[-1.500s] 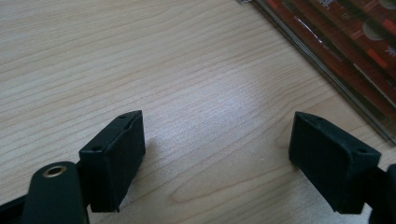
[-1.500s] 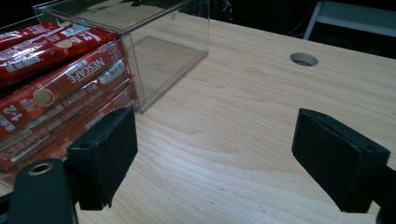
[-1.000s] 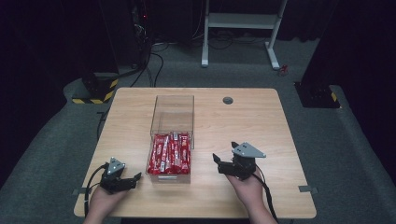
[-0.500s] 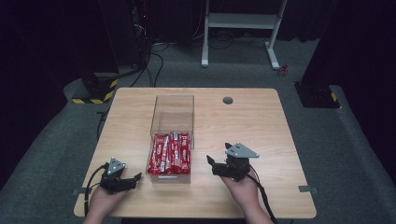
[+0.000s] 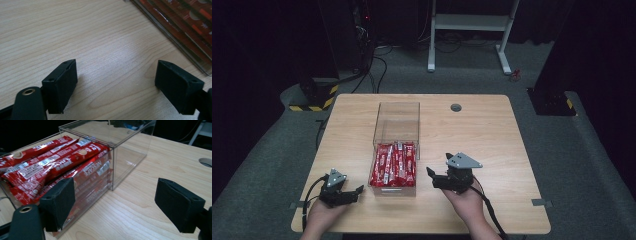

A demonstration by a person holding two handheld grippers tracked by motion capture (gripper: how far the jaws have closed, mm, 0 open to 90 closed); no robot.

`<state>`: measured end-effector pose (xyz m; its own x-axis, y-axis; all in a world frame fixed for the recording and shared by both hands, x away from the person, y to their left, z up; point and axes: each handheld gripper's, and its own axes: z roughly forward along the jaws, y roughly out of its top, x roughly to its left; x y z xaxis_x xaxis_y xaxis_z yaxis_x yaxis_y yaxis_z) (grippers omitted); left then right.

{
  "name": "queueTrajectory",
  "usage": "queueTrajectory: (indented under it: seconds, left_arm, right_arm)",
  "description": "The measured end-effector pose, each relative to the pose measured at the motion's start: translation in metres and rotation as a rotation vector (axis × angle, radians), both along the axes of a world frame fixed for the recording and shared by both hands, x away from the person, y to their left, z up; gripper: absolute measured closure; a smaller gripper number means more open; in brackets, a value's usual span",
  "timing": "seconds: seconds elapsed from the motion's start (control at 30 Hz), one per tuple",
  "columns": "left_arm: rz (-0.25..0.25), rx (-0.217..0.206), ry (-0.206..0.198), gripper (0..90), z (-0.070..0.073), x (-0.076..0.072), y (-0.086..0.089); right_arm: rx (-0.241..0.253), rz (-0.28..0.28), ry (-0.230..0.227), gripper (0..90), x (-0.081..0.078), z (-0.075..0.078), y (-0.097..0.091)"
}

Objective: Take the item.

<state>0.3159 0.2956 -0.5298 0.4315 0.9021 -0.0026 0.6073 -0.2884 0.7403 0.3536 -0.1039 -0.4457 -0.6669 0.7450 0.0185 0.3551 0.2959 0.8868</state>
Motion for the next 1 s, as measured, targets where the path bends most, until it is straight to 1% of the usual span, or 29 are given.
queueTrajectory:
  seconds: [0.1,0.2,0.3,0.4,0.53,0.63,0.73,0.8,0.87,0.9,1.0]
  left_arm:
    - [-0.001,0.001,0.000,18.5,0.000,0.000,0.000]
    - [-0.002,0.001,0.000,18.5,0.000,0.000,0.000]
    - [-0.003,0.001,0.000,18.5,0.000,0.000,0.000]
    - [-0.006,0.001,-0.001,18.5,0.000,0.000,0.000]
    - [-0.007,0.002,-0.002,18.5,0.000,0.000,0.000]
    - [-0.009,0.003,-0.002,18.4,0.000,0.000,0.000]
    - [-0.011,0.002,-0.001,18.4,0.000,0.000,0.000]
    - [-0.011,0.002,-0.001,18.4,0.000,0.000,0.000]
    - [-0.011,0.002,0.000,18.4,0.000,0.000,0.000]
    - [-0.011,0.002,0.001,18.5,0.000,0.000,0.000]
    - [-0.012,0.001,-0.002,18.5,0.000,0.000,0.000]
  right_arm:
    - [0.001,0.008,0.004,16.8,-0.001,0.001,0.004]
    - [0.016,0.017,0.008,16.7,-0.002,0.003,0.009]
    - [0.015,0.021,0.007,16.6,-0.002,0.005,0.010]
    - [0.024,0.032,0.016,15.6,-0.003,0.007,0.015]
    - [0.051,0.052,0.012,15.3,-0.004,0.008,0.018]
    - [0.045,0.056,0.007,15.6,-0.005,0.009,0.022]
    - [0.047,0.059,0.010,16.0,-0.006,0.010,0.023]
    - [0.031,0.059,0.006,16.1,-0.007,0.010,0.027]
    - [0.030,0.067,0.001,16.4,-0.007,0.011,0.028]
    - [0.040,0.073,-0.006,17.1,-0.008,0.011,0.029]
    - [0.039,0.084,-0.001,18.1,-0.008,0.010,0.031]
